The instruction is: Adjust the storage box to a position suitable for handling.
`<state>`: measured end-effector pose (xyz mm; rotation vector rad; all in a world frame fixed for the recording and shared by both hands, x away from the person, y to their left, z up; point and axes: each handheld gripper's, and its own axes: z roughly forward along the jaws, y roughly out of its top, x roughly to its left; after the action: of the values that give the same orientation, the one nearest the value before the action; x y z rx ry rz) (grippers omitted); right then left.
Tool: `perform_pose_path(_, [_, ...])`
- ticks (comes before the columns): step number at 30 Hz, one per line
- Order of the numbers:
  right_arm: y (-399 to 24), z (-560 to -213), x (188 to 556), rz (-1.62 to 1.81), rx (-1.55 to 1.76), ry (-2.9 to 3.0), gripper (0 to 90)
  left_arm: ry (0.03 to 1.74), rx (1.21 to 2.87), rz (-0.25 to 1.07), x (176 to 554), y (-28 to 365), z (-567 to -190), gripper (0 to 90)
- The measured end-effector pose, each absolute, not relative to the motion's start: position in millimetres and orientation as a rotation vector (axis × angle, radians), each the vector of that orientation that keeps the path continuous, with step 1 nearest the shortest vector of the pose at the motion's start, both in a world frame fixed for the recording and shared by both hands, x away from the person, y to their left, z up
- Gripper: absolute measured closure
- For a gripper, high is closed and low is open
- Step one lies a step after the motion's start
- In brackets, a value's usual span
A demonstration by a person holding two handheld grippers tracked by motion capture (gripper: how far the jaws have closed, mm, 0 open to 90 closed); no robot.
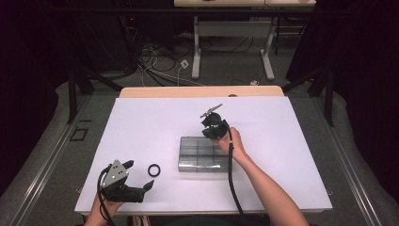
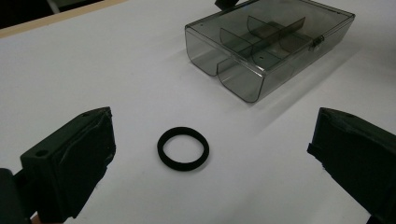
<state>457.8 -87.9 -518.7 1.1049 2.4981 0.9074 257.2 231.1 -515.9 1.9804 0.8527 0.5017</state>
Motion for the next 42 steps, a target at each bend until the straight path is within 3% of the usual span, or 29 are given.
perform_pose_path(30, [-87,-517,457,0.882,1.085,2.542,89.7,0.847,1.982,0.510,257,233,-515,0.0])
perform_pose_path(36, [-101,-513,458,0.919,1.154,2.509,82.3,0.850,1.979,0.506,256,233,-515,0.0])
perform_pose_path(42, [-112,-513,458,0.951,1.199,2.480,55.8,0.851,1.979,0.506,256,233,-515,0.0])
